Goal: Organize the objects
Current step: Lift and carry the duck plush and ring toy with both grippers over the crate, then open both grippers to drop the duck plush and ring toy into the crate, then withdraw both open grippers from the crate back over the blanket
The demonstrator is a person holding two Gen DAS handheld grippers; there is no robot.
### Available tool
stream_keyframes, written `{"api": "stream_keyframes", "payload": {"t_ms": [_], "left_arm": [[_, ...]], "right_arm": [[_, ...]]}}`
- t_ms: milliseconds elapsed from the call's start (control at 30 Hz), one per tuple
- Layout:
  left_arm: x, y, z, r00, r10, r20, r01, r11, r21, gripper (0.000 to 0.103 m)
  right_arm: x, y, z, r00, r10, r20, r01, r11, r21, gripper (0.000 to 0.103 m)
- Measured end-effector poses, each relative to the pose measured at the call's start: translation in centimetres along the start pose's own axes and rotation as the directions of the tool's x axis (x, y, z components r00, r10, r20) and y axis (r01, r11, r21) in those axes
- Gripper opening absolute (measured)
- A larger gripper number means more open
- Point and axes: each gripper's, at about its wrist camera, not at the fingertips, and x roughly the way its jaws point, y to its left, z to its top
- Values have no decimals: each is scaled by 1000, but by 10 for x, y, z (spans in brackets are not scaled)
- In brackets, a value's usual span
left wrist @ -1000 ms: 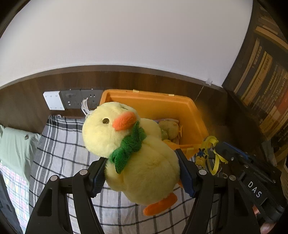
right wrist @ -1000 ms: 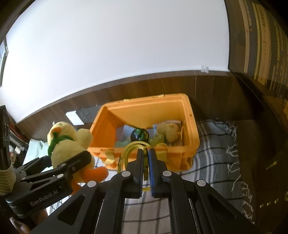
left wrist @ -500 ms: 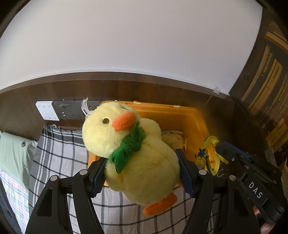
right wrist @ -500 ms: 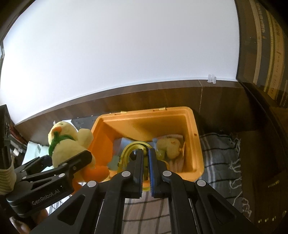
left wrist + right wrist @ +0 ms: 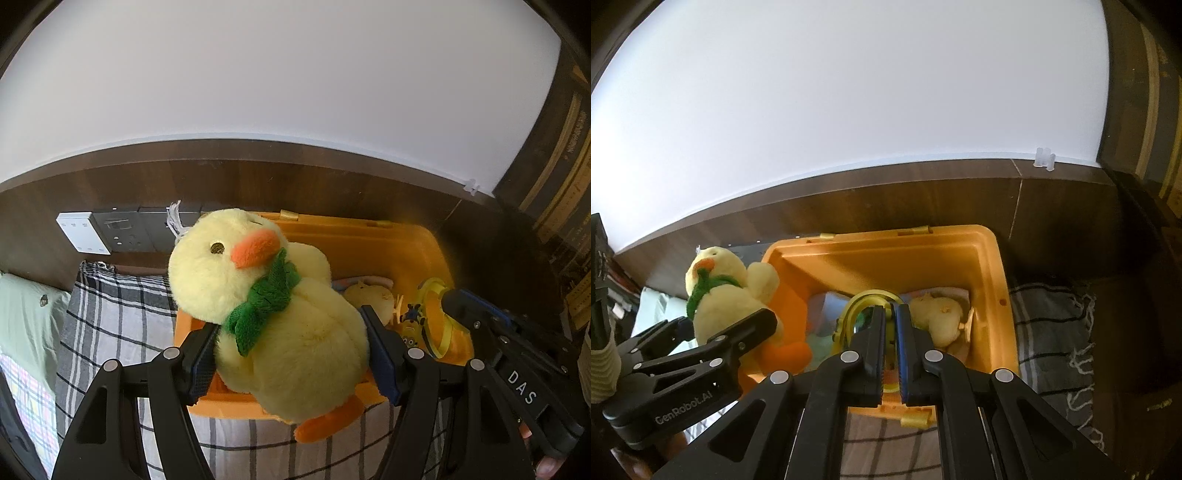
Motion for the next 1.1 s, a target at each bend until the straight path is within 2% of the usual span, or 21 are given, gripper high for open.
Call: {"api": "stream_keyframes", "payload": {"t_ms": [500,600,667,700,733,800,1100], "left_arm": [[53,-4,-1,993,20,-113,-17,1000,26,70],[61,-5,-2,989,28,-146,-23,999,35,75],[61,-5,-2,988,49,-143,-43,998,43,77],[59,-5,-2,989,61,-133,-55,997,46,78],[57,-5,-1,990,65,-127,-59,997,46,82],[50,-4,-1,992,69,-106,-65,997,41,84],[20,1,-7,994,95,-60,-94,995,28,93]], "right_arm": [[58,-17,-3,995,-18,-102,19,1000,10,6],[67,-22,-5,992,-20,-124,23,1000,20,6],[70,-26,-6,991,-30,-127,35,999,37,9],[71,-27,-7,991,-40,-126,45,998,39,15],[70,-29,-7,991,-45,-124,51,998,45,27],[66,-30,-8,992,-52,-115,59,997,50,39],[41,-26,-12,994,-73,-78,76,997,32,41]]}}
